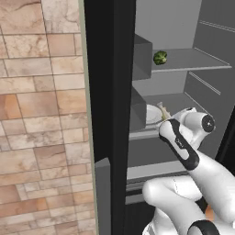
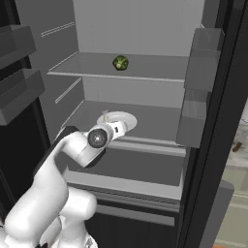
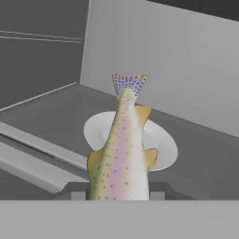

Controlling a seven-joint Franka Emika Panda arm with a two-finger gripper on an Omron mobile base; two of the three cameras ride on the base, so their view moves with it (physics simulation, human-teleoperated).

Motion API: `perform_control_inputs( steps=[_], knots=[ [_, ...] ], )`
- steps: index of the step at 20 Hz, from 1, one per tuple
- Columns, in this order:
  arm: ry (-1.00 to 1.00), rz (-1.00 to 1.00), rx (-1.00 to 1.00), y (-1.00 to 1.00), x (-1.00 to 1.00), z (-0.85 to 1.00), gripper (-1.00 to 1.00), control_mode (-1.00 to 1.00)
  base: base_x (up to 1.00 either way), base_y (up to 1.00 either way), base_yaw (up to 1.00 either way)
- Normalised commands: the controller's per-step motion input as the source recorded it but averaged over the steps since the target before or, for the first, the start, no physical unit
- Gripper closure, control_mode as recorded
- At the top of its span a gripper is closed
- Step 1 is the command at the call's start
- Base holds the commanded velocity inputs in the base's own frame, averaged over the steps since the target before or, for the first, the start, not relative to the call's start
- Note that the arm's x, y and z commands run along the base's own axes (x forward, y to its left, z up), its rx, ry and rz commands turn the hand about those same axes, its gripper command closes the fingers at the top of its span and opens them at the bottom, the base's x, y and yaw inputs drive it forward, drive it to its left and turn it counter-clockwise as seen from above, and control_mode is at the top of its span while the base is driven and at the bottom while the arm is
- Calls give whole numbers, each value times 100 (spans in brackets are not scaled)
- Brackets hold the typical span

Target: Retrieve the fish from the fridge and place it on the cutting board.

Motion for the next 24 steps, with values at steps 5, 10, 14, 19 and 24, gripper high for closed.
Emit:
perform_control_inputs(
  steps=[5, 10, 14, 19, 24],
  knots=[
    [-1, 0, 0, 0, -30, 22, 100, -100, 0, 0, 0],
    [0, 0, 0, 0, -1, 2, 100, -100, 0, 0, 0],
    [0, 0, 0, 0, 0, 0, 100, -100, 0, 0, 0],
    [0, 0, 0, 0, 0, 0, 100, 100, -21, -1, 0],
    [0, 0, 0, 0, 0, 0, 100, 100, -67, -10, 0]
  ],
)
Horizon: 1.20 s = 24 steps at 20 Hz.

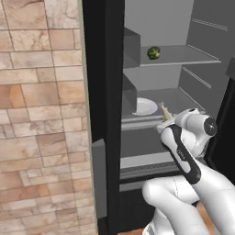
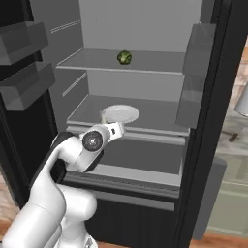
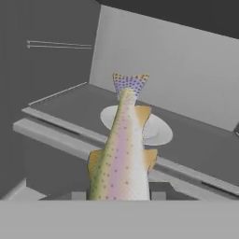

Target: Retrieve the fish from the fridge and place it on the cutting board.

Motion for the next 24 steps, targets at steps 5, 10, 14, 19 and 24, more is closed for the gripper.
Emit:
perform_control_inputs(
  steps=[5, 10, 14, 19, 24],
  knots=[
    [0, 0, 0, 0, 0, 0, 100, 100, -72, -7, 0],
    [0, 0, 0, 0, 0, 0, 100, 100, -55, 0, 0],
    [0, 0, 0, 0, 0, 0, 100, 100, -44, 0, 0],
    [0, 0, 0, 0, 0, 0, 100, 100, -36, -4, 0],
    [0, 0, 0, 0, 0, 0, 100, 100, -54, -11, 0]
  ],
)
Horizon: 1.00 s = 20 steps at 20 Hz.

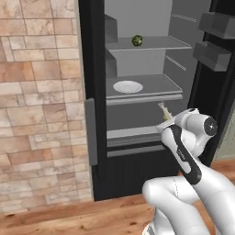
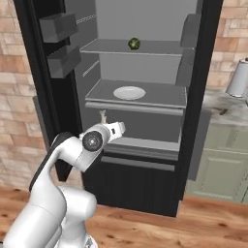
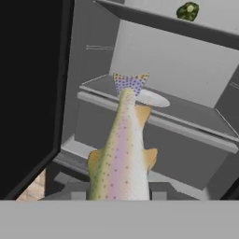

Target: Retrieve the fish from the fridge and place it on the cutting board.

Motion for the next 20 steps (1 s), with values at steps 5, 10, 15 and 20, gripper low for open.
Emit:
perform_control_inputs(
  steps=[5, 10, 15, 20],
  knots=[
    [0, 0, 0, 0, 0, 0, 100, 100, -56, -14, 0],
    [0, 0, 0, 0, 0, 0, 100, 100, -45, -32, 0],
    [0, 0, 0, 0, 0, 0, 100, 100, -24, -51, 0],
    [0, 0, 0, 0, 0, 0, 100, 100, -18, -59, 0]
  ],
)
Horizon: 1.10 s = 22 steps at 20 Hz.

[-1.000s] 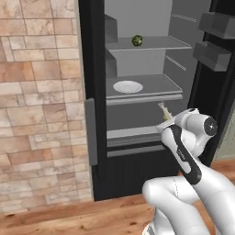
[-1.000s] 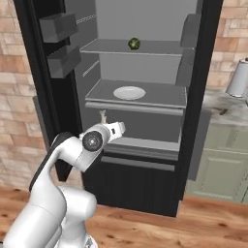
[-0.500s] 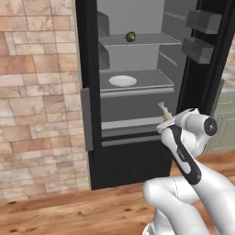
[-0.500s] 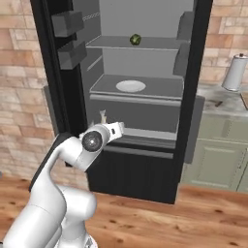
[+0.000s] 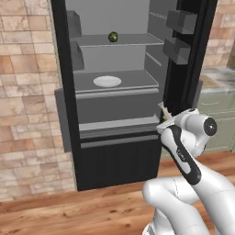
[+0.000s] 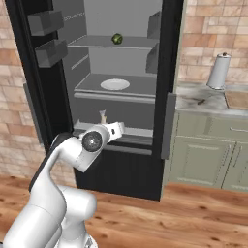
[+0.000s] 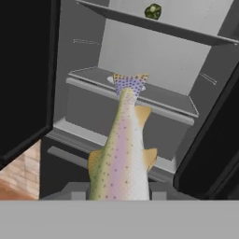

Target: Retrieve the fish from the fridge and place it on the cutting board.

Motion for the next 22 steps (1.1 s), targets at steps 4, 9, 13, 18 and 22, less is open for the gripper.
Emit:
perform_control_inputs(
  steps=[4, 9, 13, 18, 22],
  knots=[
    [0, 0, 0, 0, 0, 0, 100, 100, -9, -60, 0],
    [0, 0, 0, 0, 0, 0, 100, 100, -8, -61, 0],
    [0, 0, 0, 0, 0, 0, 100, 100, -4, -62, 0],
    [0, 0, 0, 0, 0, 0, 100, 100, -1, -62, 0],
    [0, 0, 0, 0, 0, 0, 100, 100, 0, -62, 0]
  ],
)
